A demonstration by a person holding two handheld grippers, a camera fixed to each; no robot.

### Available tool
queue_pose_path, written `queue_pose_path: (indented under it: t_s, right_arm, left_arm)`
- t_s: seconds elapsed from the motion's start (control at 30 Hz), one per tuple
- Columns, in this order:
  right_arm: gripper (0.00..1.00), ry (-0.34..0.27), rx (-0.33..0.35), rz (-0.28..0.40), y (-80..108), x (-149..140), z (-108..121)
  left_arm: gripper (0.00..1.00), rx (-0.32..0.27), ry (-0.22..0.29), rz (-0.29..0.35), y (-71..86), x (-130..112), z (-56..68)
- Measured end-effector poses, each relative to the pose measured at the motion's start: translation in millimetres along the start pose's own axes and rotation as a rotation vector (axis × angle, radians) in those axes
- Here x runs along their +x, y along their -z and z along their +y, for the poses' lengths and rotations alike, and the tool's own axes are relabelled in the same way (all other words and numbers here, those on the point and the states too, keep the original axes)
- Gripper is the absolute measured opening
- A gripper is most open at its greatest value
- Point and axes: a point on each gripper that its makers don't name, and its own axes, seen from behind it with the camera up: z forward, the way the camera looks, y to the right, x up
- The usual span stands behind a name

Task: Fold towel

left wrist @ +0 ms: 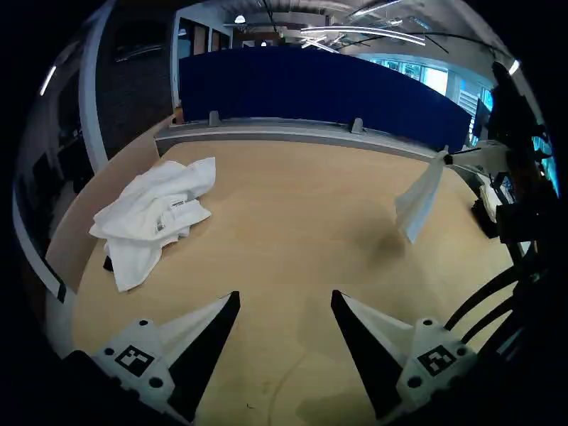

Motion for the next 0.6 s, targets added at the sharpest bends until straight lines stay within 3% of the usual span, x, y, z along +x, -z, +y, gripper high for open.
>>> queue_pose_path:
  t_s: [0.37,0.6]
  right_arm:
    - [0.04,-0.009,-0.016,0.020,13.8,5.3,5.3]
    - [0.04,-0.018,-0.041,0.020,29.9,3.2,26.4]
  left_arm:
    - [0.95,-0.006,-0.009,0.009,7.9,2.8,3.0]
    - [0.96,-0.010,-0.012,0.012,9.1,5.4,6.0]
